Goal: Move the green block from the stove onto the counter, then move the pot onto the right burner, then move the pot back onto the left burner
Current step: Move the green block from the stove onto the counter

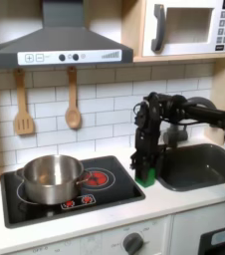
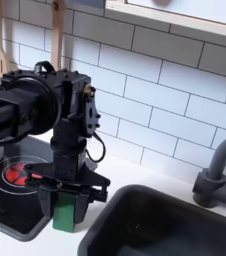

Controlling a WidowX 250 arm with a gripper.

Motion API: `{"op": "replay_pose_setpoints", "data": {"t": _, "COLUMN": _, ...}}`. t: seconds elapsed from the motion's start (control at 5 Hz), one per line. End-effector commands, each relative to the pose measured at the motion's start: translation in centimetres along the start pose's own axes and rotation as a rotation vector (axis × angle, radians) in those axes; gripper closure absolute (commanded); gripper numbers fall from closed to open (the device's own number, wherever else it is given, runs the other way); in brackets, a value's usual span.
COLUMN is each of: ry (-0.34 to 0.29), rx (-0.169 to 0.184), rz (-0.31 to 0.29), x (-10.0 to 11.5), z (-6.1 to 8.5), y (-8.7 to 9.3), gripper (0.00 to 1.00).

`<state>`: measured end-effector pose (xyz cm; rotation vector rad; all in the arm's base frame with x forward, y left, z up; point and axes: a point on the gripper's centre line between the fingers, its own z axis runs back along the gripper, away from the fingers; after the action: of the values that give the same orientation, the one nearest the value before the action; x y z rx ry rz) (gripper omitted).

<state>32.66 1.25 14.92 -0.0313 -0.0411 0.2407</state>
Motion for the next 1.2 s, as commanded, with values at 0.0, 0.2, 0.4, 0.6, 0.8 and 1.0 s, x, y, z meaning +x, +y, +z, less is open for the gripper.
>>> {"op": "replay_pose_setpoints", "data": {"t": 0.0, "ry": 0.009, "rx": 0.017, "rz": 0.012, "x": -0.4, "z": -0.3, "y": 0.0, "gripper": 0.0}}
{"op": "replay_pose_setpoints", "data": {"t": 0.2, "ry": -0.007, "rx": 0.019, "rz": 0.024, "x": -0.2, "z": -0.2, "y": 0.2, "gripper": 0.0}}
{"op": "replay_pose_setpoints", "data": {"t": 0.4, "ry": -0.001, "rx": 0.008, "rz": 0.027, "x": -0.1, "z": 0.2, "y": 0.4, "gripper": 0.0}}
{"op": "replay_pose_setpoints", "data": {"t": 0.6, "ry": 0.028, "rx": -0.023, "rz": 0.011, "x": -0.5, "z": 1.4, "y": 0.4, "gripper": 0.0}}
{"op": "replay_pose_setpoints", "data": {"t": 0.8, "ry": 0.011, "rx": -0.055, "rz": 0.029, "x": -0.7, "z": 3.3, "y": 0.7, "gripper": 0.0}}
{"op": "replay_pose_setpoints", "data": {"t": 1.0, "ry": -0.006, "rx": -0.09, "rz": 0.027, "x": -1.5, "z": 5.3, "y": 1.3, "gripper": 0.0}}
